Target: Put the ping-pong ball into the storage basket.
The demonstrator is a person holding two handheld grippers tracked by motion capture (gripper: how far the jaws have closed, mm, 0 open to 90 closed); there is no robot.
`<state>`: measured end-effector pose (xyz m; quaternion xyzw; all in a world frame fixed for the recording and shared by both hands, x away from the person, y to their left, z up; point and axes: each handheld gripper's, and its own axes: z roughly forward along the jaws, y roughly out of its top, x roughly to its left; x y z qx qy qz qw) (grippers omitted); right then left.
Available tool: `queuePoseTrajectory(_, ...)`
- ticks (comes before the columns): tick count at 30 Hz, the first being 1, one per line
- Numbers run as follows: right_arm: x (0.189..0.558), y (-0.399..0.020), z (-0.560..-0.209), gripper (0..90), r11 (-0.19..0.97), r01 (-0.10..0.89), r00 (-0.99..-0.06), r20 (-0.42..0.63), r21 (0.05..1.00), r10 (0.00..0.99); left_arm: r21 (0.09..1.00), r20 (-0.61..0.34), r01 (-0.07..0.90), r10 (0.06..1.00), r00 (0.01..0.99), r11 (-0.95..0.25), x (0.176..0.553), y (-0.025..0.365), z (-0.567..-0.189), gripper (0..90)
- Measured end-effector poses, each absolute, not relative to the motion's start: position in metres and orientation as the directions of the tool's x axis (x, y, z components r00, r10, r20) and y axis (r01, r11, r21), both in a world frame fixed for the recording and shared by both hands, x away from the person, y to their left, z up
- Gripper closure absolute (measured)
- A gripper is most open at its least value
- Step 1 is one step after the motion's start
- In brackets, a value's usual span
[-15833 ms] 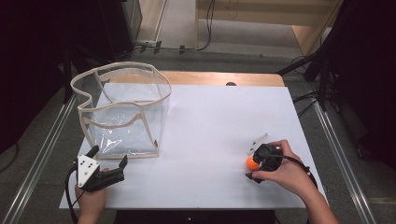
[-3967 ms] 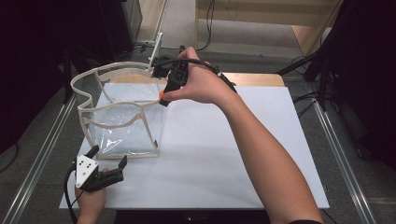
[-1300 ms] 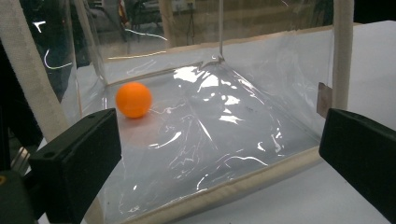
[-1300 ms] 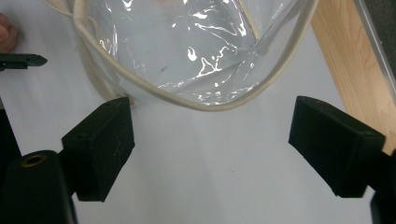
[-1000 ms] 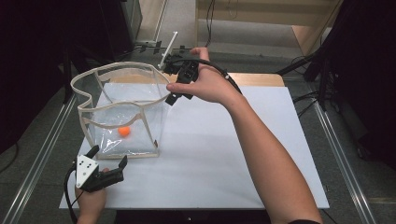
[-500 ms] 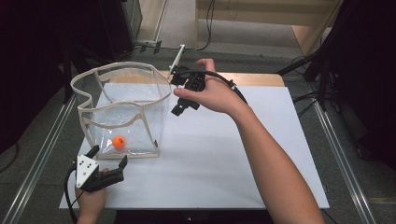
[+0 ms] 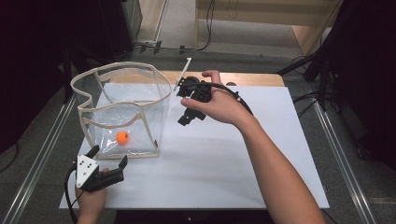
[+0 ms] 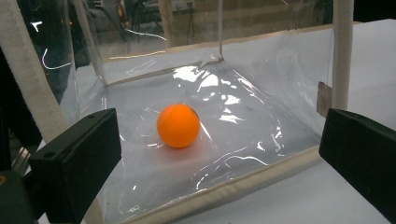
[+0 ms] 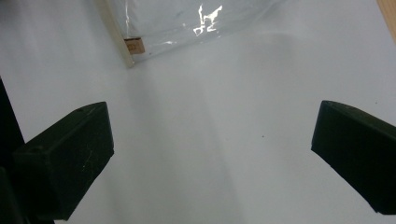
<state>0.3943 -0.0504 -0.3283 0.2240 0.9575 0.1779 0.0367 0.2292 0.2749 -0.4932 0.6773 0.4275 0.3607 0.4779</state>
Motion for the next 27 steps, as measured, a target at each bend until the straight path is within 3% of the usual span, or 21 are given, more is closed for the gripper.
queuePoseTrajectory(27, 0.374, -0.078, -0.361, 0.0, 0.83, 0.413, -0.896, 0.002, 0.375, 0.445, 0.955, 0.083, 0.235, 0.923, 0.375, -0.181, 0.229, 0.275, -0.493, 0.0)
